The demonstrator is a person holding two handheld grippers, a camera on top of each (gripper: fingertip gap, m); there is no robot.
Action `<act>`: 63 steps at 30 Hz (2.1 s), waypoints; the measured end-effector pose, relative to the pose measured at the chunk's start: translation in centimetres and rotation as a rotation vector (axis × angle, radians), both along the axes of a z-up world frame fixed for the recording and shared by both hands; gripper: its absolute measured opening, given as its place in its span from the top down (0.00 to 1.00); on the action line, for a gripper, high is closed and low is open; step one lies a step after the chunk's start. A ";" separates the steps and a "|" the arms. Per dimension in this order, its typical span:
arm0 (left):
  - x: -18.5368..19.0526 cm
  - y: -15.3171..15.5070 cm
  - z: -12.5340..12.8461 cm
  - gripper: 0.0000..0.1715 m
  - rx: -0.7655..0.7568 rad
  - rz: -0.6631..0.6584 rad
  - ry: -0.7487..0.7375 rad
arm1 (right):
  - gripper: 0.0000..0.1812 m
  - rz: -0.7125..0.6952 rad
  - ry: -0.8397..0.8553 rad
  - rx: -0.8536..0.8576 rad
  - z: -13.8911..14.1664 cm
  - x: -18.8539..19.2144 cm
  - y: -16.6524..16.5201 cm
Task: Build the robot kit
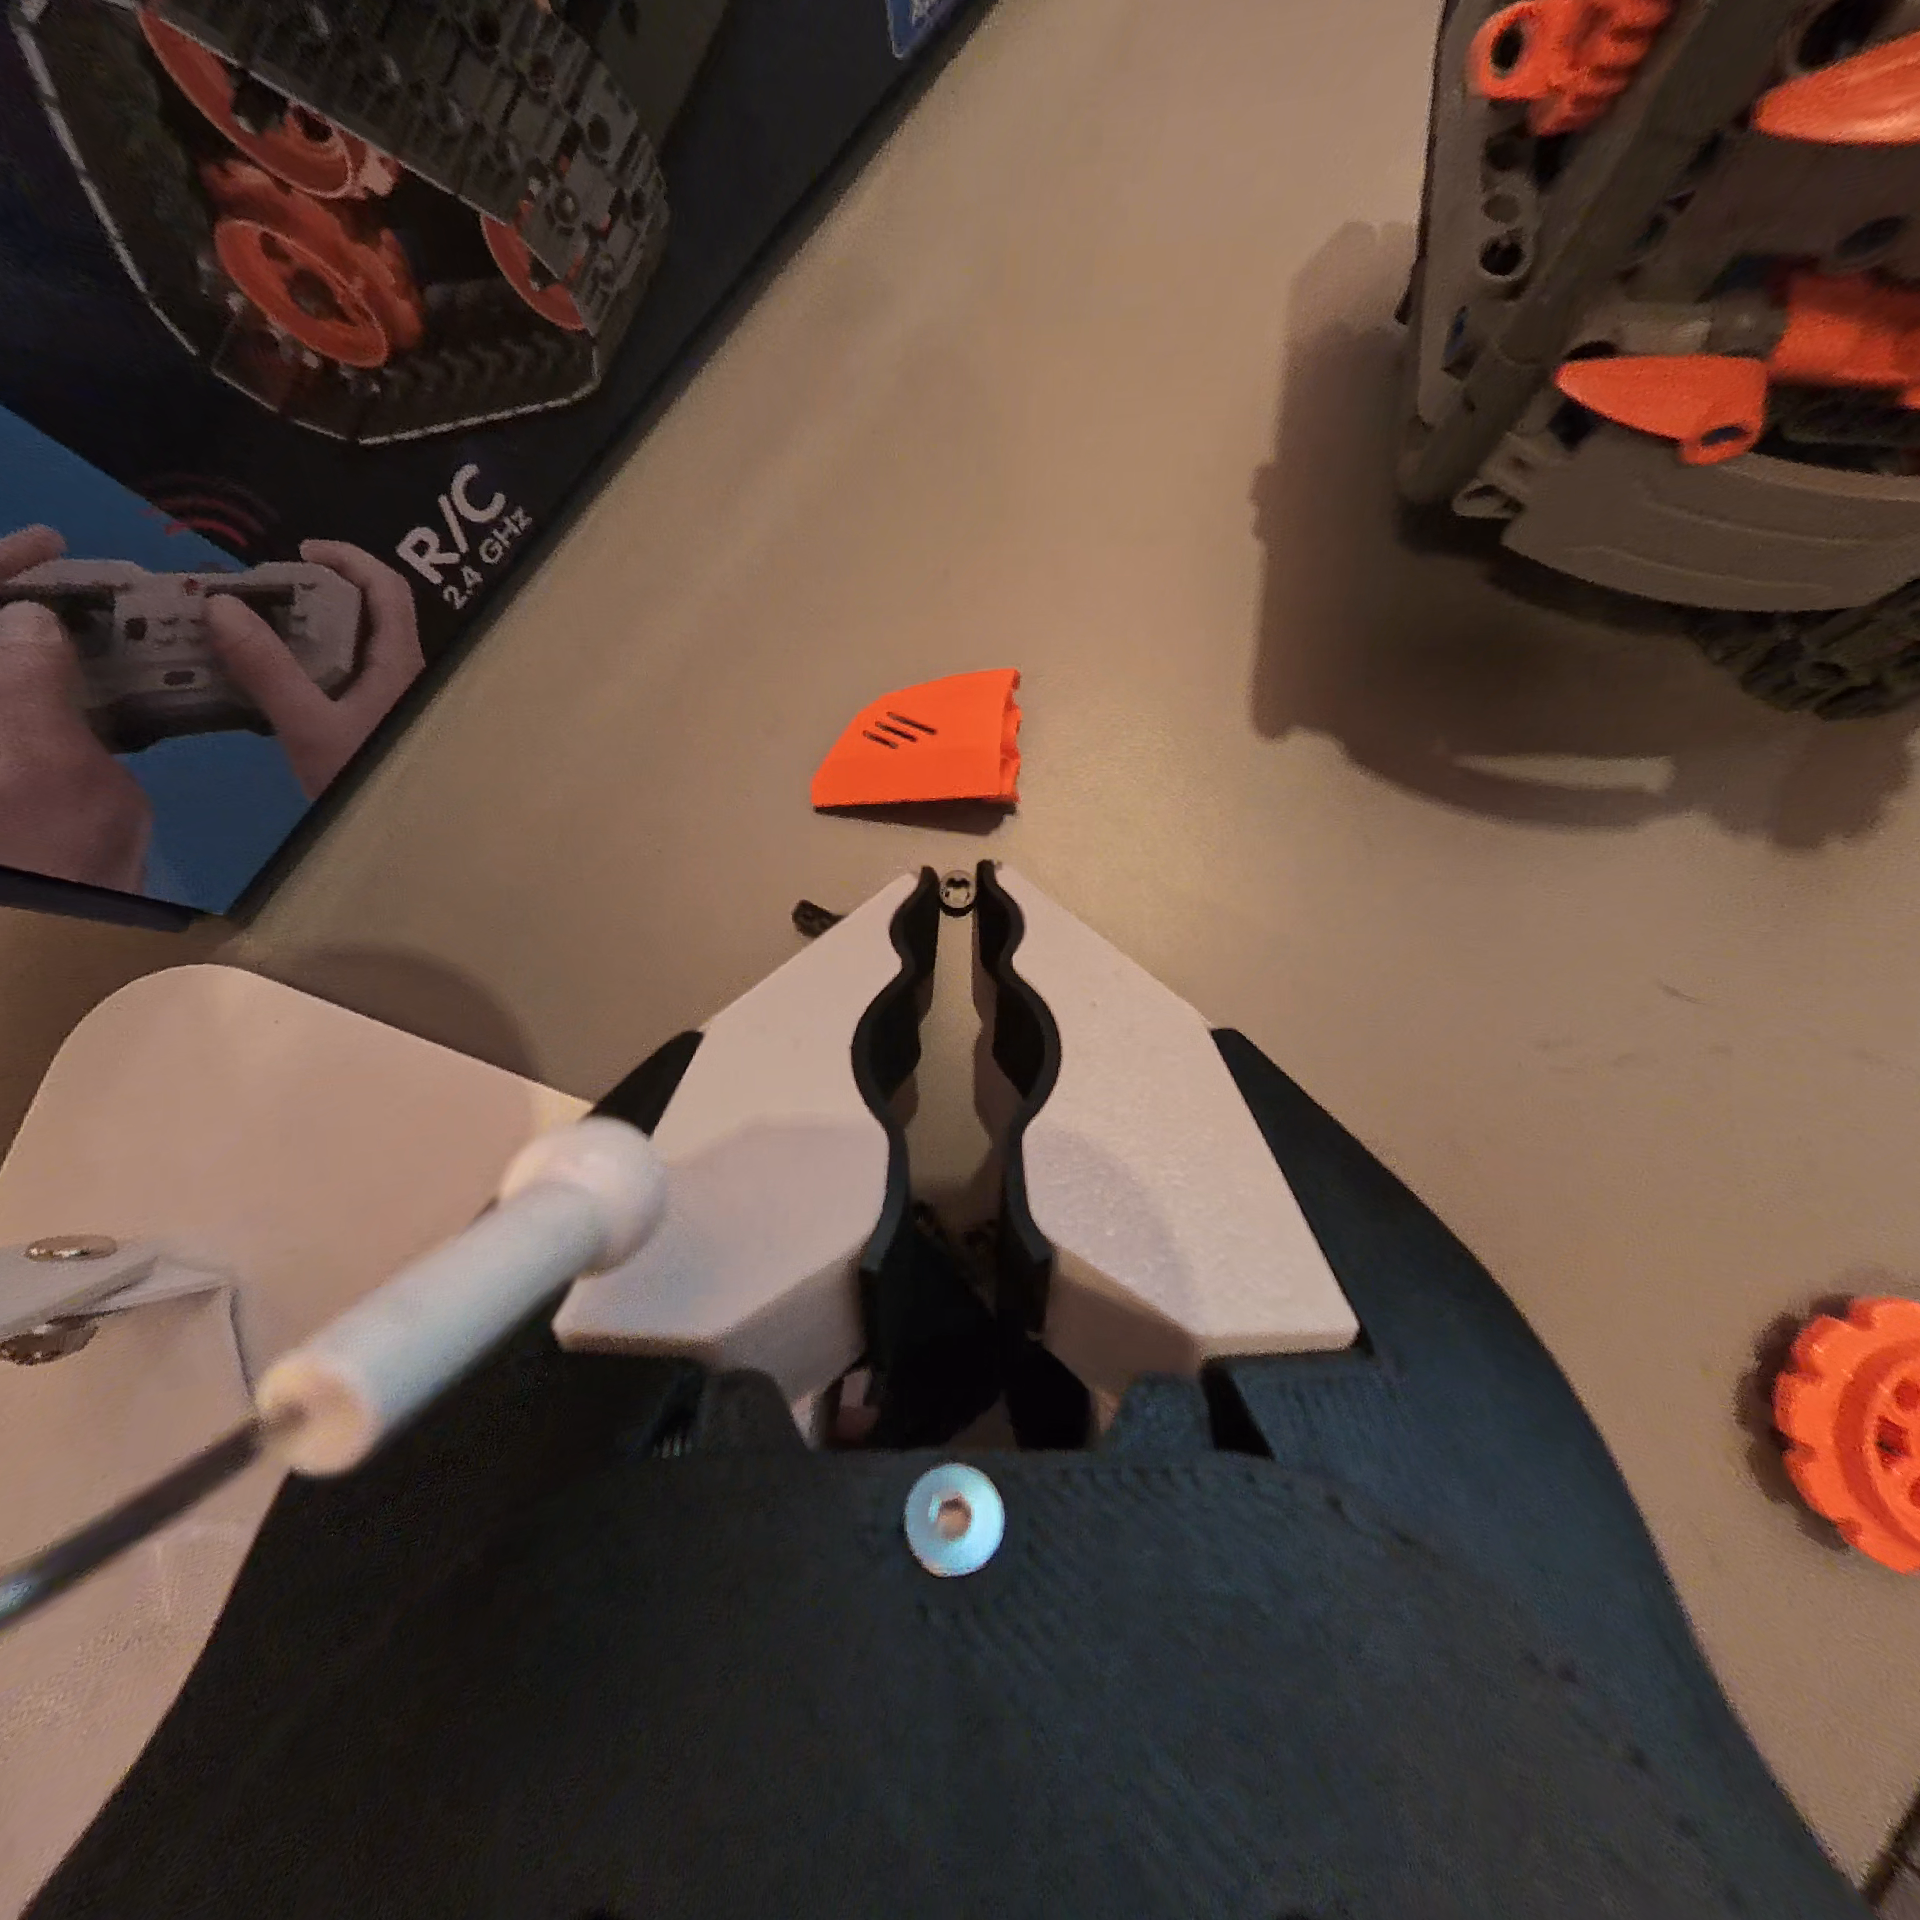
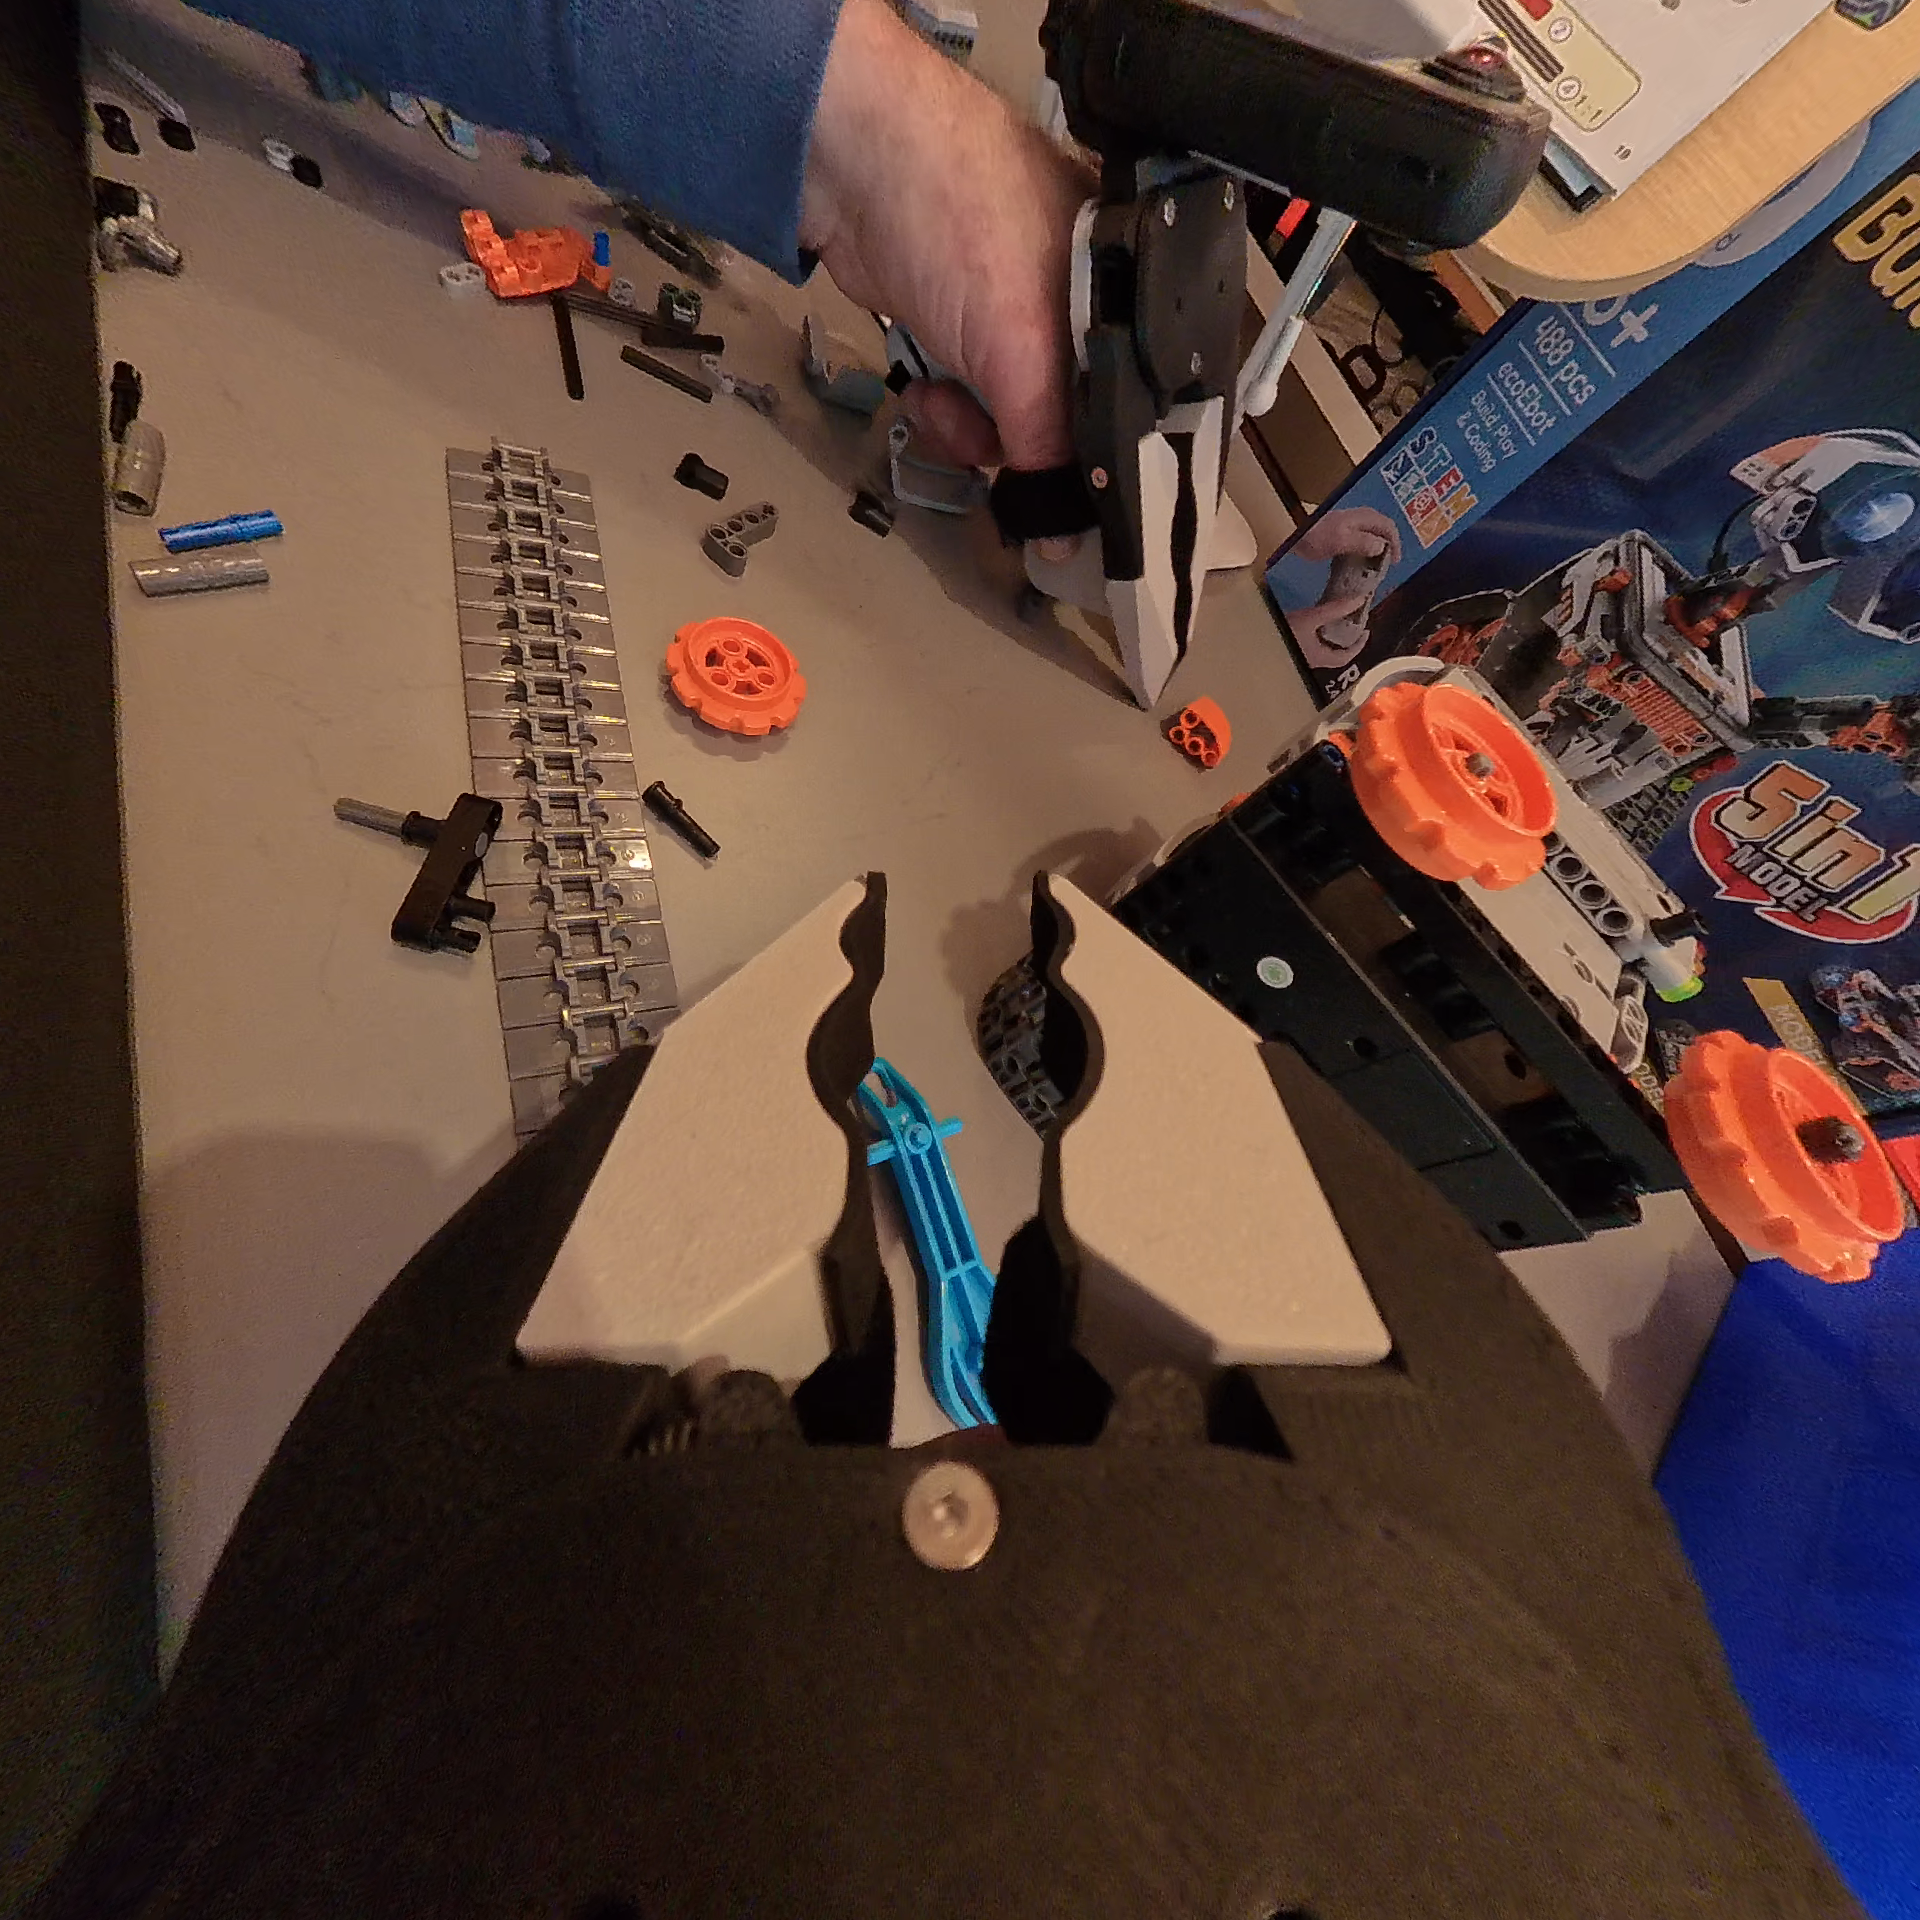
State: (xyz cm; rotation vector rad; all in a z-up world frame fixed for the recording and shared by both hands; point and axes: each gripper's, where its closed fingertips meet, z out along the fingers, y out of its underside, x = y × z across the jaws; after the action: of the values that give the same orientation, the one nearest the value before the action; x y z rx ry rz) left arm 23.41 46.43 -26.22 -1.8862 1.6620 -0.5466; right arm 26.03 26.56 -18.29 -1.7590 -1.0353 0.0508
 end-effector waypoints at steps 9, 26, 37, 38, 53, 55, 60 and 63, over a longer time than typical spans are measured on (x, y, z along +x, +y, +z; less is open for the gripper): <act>-1.3 -9.5 -0.1 0.96 -0.027 -0.207 0.062 | 0.85 -0.013 0.015 -0.043 -0.6 0.6 -0.1; -6.3 -14.7 2.4 0.85 -0.057 -0.271 -0.051 | 0.88 -0.021 -0.058 -0.357 -7.0 -4.8 4.2; -6.7 -14.9 2.2 0.85 -0.038 -0.294 -0.040 | 0.97 -0.010 -0.011 -0.415 -7.8 -5.7 4.7; -6.6 -15.0 2.2 0.85 -0.042 -0.296 -0.040 | 0.97 -0.010 -0.009 -0.418 -7.8 -5.7 4.8; -6.7 -15.2 2.0 0.85 -0.039 -0.308 -0.028 | 0.98 0.003 0.020 -0.449 -7.8 -6.0 4.3; -6.7 -15.2 2.0 0.85 -0.039 -0.307 -0.029 | 0.98 0.004 0.018 -0.446 -7.8 -6.0 4.3; -5.6 -14.8 3.7 0.85 0.009 -0.304 -0.109 | 0.98 0.009 0.039 -0.377 -4.8 -5.4 3.6; -3.7 -13.9 6.6 0.83 0.122 -0.279 -0.210 | 0.98 -0.001 0.077 -0.262 0.8 -3.4 2.9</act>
State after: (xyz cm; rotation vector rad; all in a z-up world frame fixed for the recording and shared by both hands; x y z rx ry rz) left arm 19.70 32.49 -19.62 -1.4660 1.7834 -0.7120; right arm 22.66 29.42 -17.45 -1.9766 -1.0068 0.2623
